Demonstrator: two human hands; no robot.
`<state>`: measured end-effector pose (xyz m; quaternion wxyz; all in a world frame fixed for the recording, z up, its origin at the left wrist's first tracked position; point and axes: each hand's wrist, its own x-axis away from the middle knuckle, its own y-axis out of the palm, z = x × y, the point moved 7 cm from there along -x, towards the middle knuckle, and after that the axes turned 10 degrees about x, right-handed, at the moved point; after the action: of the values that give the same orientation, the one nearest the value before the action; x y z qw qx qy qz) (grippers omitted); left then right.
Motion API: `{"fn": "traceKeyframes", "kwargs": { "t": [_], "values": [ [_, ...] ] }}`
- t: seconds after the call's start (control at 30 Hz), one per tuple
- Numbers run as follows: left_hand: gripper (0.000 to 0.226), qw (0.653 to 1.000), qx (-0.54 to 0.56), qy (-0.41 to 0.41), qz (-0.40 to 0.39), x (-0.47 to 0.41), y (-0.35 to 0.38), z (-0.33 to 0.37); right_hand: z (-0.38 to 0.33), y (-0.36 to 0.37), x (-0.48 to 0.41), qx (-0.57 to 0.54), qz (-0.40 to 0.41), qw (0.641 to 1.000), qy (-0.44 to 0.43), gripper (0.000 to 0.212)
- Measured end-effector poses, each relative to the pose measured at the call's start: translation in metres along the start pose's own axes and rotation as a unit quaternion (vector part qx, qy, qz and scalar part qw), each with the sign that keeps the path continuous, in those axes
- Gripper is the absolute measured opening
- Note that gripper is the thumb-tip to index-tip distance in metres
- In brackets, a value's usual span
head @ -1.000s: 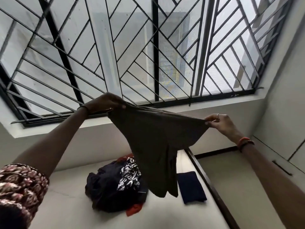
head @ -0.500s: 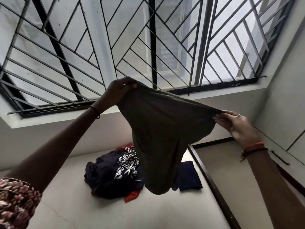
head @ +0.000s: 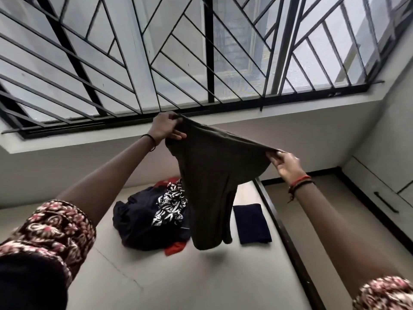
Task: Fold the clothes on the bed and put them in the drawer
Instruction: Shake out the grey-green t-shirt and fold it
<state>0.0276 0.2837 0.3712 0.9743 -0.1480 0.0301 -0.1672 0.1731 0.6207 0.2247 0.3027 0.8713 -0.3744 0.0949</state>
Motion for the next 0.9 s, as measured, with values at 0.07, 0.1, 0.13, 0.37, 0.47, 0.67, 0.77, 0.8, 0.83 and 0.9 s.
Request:
{"fn": "traceKeyframes", "kwargs": {
  "t": [0.07, 0.1, 0.13, 0.37, 0.47, 0.67, 0.77, 0.8, 0.83, 0.9],
  "values": [
    [0.012, 1.0, 0.016, 0.018, 0.016, -0.013, 0.0, 0.012, -0.016, 0.009, -0.007, -0.009, 0.003, 1.0, -0.022, 0.022],
    [0.015, 0.999, 0.013, 0.035, 0.032, -0.02, -0.003, 0.018, -0.025, 0.012, -0.01, -0.013, 0.005, 0.999, -0.032, 0.021],
    [0.019, 0.997, 0.005, 0.057, 0.047, -0.024, -0.007, 0.026, -0.033, 0.016, -0.01, -0.017, 0.002, 0.999, -0.041, 0.021],
    [0.009, 0.988, -0.004, 0.145, 0.049, 0.001, -0.021, 0.015, -0.043, 0.008, 0.021, 0.082, -0.047, 0.99, -0.103, 0.02],
    [0.012, 0.986, -0.055, 0.156, 0.022, 0.031, -0.021, -0.038, -0.006, -0.024, 0.034, 0.213, -0.031, 0.966, -0.141, 0.02],
    [0.02, 0.997, -0.04, 0.067, -0.018, 0.128, -0.007, -0.204, 0.121, -0.104, 0.055, 0.505, -0.035, 0.851, -0.14, 0.021],
    [0.044, 0.998, -0.05, 0.009, -0.039, 0.198, -0.001, -0.296, 0.193, -0.143, 0.072, 0.588, -0.061, 0.8, -0.104, 0.022],
    [0.049, 0.997, -0.056, -0.012, -0.048, 0.218, 0.0, -0.321, 0.213, -0.155, 0.082, 0.597, -0.072, 0.794, -0.086, 0.024],
    [0.051, 0.996, -0.07, -0.035, -0.053, 0.239, 0.002, -0.35, 0.239, -0.17, 0.09, 0.61, -0.081, 0.785, -0.077, 0.027],
    [0.046, 0.991, -0.094, -0.071, -0.069, 0.276, 0.003, -0.411, 0.294, -0.2, 0.105, 0.65, -0.108, 0.75, -0.054, 0.035]
  ]
}}
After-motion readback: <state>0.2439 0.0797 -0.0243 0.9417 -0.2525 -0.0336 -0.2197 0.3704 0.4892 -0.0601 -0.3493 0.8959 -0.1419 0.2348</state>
